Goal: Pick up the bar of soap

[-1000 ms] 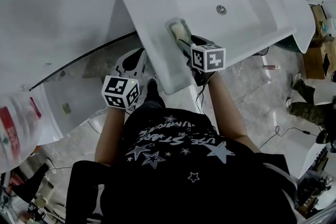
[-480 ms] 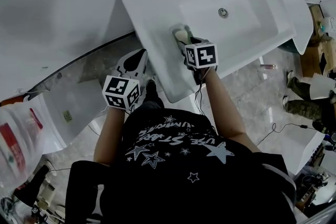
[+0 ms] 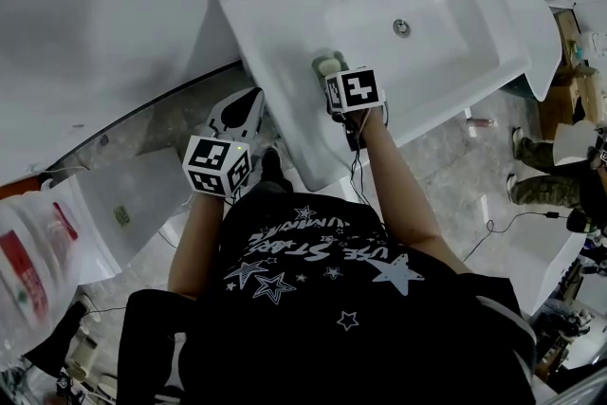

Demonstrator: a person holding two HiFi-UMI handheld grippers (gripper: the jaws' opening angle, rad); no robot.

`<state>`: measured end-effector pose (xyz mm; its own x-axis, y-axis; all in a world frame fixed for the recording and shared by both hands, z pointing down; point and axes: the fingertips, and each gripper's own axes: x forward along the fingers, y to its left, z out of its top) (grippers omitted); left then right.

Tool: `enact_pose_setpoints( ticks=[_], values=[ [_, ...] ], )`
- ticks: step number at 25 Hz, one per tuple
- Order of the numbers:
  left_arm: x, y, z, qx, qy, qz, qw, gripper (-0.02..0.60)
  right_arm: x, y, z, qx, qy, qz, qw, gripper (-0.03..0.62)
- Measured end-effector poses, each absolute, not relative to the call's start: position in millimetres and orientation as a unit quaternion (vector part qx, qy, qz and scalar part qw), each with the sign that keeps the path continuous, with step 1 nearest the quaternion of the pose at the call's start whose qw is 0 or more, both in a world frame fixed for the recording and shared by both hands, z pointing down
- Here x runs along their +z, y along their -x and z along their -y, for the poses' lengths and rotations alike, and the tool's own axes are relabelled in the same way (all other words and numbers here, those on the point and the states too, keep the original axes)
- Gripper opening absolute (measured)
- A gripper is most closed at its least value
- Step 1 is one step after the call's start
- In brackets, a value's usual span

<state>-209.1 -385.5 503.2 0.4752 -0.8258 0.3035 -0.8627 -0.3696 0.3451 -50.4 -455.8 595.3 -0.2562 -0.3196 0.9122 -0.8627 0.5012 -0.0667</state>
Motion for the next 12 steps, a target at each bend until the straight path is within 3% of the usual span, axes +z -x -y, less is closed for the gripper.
enact_pose_setpoints(
  ticks=[7, 12],
  values=[
    [503.3, 206.1, 385.6, 0.045, -0.831, 0.503, 0.232, 0.009, 602.5, 51.9, 455.6, 0.322, -0.366, 0.689, 0.536, 0.195],
    [500.1, 201.1, 384.1, 0.046, -0.834, 0.5, 0.229, 0.011, 600.5, 52.8, 457.2, 0.3, -0.369, 0.695, 0.538, 0.195]
  ],
)
